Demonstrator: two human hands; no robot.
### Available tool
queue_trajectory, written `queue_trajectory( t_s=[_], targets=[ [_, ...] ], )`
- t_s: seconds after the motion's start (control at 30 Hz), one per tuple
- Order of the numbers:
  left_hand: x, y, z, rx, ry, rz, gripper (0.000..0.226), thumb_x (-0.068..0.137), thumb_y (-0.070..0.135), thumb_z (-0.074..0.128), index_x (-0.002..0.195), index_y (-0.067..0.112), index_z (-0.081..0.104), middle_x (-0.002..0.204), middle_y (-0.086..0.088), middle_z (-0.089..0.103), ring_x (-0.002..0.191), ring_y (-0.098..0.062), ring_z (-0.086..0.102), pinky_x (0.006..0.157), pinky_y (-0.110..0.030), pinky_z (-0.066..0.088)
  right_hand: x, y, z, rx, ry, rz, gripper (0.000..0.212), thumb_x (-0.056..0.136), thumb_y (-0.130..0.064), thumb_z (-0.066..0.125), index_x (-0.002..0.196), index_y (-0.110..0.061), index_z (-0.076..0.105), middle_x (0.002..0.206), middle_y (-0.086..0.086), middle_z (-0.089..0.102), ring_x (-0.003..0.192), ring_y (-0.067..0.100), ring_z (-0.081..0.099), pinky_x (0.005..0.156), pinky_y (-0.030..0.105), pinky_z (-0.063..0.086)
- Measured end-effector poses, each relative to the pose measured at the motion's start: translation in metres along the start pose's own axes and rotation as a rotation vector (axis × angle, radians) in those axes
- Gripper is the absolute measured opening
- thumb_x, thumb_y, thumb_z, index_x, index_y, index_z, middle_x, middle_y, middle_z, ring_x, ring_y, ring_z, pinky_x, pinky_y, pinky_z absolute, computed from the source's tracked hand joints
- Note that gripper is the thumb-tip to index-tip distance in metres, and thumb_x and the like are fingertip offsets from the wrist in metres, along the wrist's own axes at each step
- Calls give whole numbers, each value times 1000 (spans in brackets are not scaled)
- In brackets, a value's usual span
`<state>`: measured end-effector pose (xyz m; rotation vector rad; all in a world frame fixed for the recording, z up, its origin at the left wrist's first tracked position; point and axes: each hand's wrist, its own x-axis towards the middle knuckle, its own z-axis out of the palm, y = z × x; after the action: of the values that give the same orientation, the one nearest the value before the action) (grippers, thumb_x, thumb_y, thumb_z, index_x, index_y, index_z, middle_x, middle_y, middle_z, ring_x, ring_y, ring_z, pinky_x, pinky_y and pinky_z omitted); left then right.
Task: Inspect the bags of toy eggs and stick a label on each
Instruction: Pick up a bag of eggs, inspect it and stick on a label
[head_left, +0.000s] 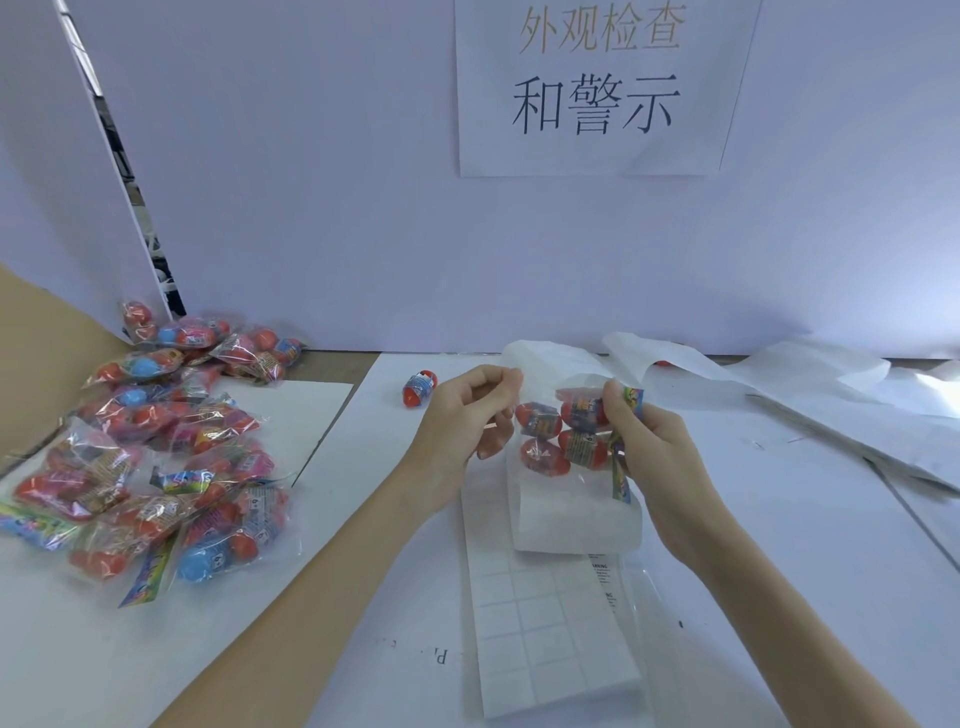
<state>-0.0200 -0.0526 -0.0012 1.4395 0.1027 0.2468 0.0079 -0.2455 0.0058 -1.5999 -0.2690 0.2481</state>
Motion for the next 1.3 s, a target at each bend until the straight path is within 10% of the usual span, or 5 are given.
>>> queue_trajectory(
  t_s=[0.13,0.43,0.67,0.97,1.3],
  targets=[
    [-1,0,4,49,21,51,19,107,27,59,96,12,63,74,-4,55,51,-18,49,48,-26,39,0,-1,1,-4,-18,-32,44,109,-51,43,93,-41,83,94,-6,81,85,5,76,68,12,52],
    [-4,5,0,152,65,258,9,104,26,63,96,25,62,57,1,52,41,-21,52,43,-25,38,4,1,-7,-520,186,-275,57,106,-49,48,51,-48,59,35,-10,42,40,14,36,45,19,31],
    [-4,-2,0,175,-53,290,13,100,28,62,88,23,64,85,-1,75,94,-24,76,73,-27,57,1,-9,-14,-28,-54,-198,34,106,-50,49,120,-36,77,108,-4,80,96,18,78,75,27,62],
    [0,-12,1,278,138,224,20,103,41,60,112,23,58,68,-12,66,50,-25,60,50,-24,45,3,-3,-15,9,-123,-149,71,101,-2,62,150,-48,39,112,7,77,99,20,73,85,28,56],
    [-1,-12,0,438,133,322,8,101,16,67,93,18,70,90,10,70,72,-15,62,66,-23,52,6,2,-11,98,-60,33,30,99,-42,67,124,-25,70,103,4,81,96,27,78,83,35,57]
  ],
)
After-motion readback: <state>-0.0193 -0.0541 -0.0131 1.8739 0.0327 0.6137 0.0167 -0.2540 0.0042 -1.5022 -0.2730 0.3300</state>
